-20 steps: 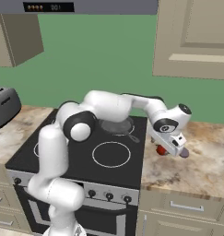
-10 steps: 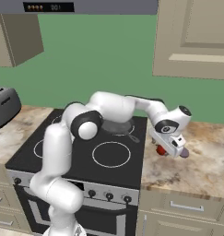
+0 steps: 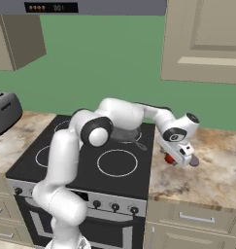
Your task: Put the eggplant and bell pepper in the pan. Then turn on the rear right burner and set the heat to medium.
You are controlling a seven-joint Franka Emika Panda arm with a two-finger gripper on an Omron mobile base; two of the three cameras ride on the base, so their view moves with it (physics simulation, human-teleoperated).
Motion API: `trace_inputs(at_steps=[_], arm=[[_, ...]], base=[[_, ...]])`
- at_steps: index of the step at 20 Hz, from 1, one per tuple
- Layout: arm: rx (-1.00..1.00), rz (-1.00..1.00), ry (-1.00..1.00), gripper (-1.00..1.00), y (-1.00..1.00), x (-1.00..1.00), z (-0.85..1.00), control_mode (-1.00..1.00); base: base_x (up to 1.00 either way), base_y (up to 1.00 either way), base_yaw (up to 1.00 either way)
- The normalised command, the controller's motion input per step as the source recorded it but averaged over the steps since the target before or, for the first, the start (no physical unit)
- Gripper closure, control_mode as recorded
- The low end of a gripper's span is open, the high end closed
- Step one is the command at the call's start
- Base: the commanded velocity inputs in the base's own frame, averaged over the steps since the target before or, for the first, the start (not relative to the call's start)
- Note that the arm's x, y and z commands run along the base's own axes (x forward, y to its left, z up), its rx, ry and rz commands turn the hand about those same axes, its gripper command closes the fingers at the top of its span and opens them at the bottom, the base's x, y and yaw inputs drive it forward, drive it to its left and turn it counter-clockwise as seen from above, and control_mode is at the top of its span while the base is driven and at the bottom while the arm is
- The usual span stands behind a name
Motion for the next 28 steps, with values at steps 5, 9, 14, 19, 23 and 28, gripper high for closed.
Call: trace_inputs(at_steps=[5, 9, 14, 19, 23, 28], arm=[[-0.02, -0.04, 0.04, -1.0, 0.0, 0.22, -0.18, -1.0], [0.0, -0.04, 0.03, -1.0, 0.0, 0.19, -0.16, -1.0], [0.0, -0.04, 0.02, -1.0, 0.0, 0.18, -0.15, -1.0], [0.0, -0.04, 0.03, -1.0, 0.0, 0.19, -0.09, -1.0], [0.0, -0.04, 0.01, -1.0, -0.02, 0.11, -0.05, -1.0], [0.0, -0.05, 0.02, -1.0, -0.08, 0.07, -0.17, -1.0]], base=[[0.0, 0.0, 0.0], [0.0, 0.0, 0.0], [0.0, 0.0, 0.0], [0.0, 0.0, 0.0], [0.0, 0.0, 0.0], [0.0, 0.0, 0.0]])
